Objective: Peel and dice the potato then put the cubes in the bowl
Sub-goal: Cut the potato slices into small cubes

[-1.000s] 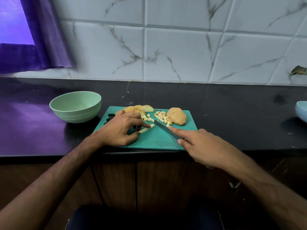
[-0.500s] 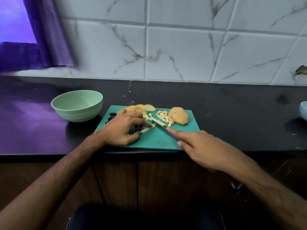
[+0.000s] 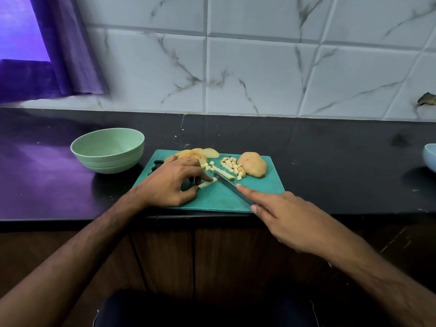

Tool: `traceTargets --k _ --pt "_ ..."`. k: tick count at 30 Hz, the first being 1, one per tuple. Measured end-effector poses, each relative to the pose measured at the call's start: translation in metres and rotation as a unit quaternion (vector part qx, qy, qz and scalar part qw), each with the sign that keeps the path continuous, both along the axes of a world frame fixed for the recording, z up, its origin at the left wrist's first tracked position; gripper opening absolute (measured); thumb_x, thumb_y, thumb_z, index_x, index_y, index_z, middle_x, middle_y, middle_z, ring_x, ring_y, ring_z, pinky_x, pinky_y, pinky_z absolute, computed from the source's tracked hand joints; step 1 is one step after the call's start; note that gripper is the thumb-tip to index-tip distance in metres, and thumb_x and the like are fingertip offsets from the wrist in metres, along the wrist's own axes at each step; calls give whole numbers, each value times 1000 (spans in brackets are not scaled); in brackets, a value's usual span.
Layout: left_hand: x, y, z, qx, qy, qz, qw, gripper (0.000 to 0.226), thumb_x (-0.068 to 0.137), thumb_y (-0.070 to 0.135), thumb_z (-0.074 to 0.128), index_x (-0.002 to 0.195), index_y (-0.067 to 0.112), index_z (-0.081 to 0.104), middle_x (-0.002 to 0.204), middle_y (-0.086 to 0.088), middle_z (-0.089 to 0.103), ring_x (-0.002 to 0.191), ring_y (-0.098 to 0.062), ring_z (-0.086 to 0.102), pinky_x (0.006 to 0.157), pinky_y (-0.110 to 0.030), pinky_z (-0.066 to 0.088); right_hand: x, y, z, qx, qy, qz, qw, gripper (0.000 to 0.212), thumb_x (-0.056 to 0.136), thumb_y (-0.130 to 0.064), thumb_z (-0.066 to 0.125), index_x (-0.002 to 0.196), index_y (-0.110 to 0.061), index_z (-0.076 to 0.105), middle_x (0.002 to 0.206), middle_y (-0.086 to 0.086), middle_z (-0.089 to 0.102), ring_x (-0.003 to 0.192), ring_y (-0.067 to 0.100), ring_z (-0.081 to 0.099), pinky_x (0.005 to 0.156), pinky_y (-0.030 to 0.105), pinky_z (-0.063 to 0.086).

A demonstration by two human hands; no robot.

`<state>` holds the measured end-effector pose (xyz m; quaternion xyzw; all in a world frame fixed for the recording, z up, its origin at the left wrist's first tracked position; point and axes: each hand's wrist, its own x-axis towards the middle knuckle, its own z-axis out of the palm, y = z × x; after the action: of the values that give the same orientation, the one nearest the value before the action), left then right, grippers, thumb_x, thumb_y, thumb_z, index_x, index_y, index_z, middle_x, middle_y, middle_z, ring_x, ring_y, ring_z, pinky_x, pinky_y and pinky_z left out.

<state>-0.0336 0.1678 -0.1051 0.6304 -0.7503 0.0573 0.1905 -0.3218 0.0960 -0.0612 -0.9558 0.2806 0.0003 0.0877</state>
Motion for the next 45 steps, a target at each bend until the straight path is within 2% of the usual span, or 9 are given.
traceTargets --k 7,13,23,29,32,35,37,41,45 --pt "0 0 0 -17 -6 -7 1000 39 85 44 50 117 34 71 102 17 57 100 5 45 85 -20 30 16 4 -13 -10 11 -14 1000 53 111 -41 26 158 -52 5 79 -10 47 64 6 45 53 22 31" --pt "1 0 -2 -26 1 -6 1000 34 85 44 54 115 37 70 101 20 56 101 11 45 85 -21 31 11 2 6 19 1 -11 1000 50 111 -39 27 158 -52 12 72 -8 54 52 5 52 68 34 60" --pt "0 0 -2 -46 17 -10 999 27 82 40 55 104 33 71 98 26 54 95 10 47 86 -16 28 23 7 -11 -7 10 -11 1000 52 111 -39 26 158 -50 7 77 -10 46 61 6 45 52 23 32" --pt "0 0 -2 -43 17 -5 999 24 82 37 58 103 34 70 98 22 60 95 -1 53 84 -22 32 23 4 5 5 10 -13 1000 50 111 -39 27 158 -50 13 73 -7 55 54 7 52 68 36 59" --pt "1 0 -3 -43 14 -8 999 21 83 37 59 101 34 69 97 21 58 94 -1 52 83 -22 32 16 6 0 5 1 0 1000 51 111 -41 27 157 -52 10 74 -8 54 55 6 51 59 30 54" --pt "2 -1 -4 -43 14 -8 999 20 83 38 59 100 34 68 95 20 58 92 -2 52 82 -27 35 16 9 -11 -4 -3 0 1000 52 110 -42 26 157 -53 6 75 -11 45 61 5 44 52 22 32" --pt "2 -1 -4 -43 16 -5 999 20 83 38 59 99 34 68 95 18 59 93 -4 54 82 -30 36 20 10 -14 -6 -3 -4 1000 52 111 -41 26 158 -52 6 76 -11 43 61 4 41 52 22 27" --pt "2 -1 -4 -41 12 -7 999 20 83 40 58 99 35 68 96 20 59 94 -3 54 82 -25 33 31 10 -15 -4 -2 -6 1000 52 111 -39 27 159 -50 8 77 -10 44 63 5 42 53 25 29" --pt "1 0 -3 -51 12 -6 999 17 83 42 58 95 35 67 93 21 57 91 -2 52 80 -26 33 34 5 -3 14 -6 -6 1000 51 111 -38 28 158 -49 13 78 -10 51 58 4 48 56 27 45"
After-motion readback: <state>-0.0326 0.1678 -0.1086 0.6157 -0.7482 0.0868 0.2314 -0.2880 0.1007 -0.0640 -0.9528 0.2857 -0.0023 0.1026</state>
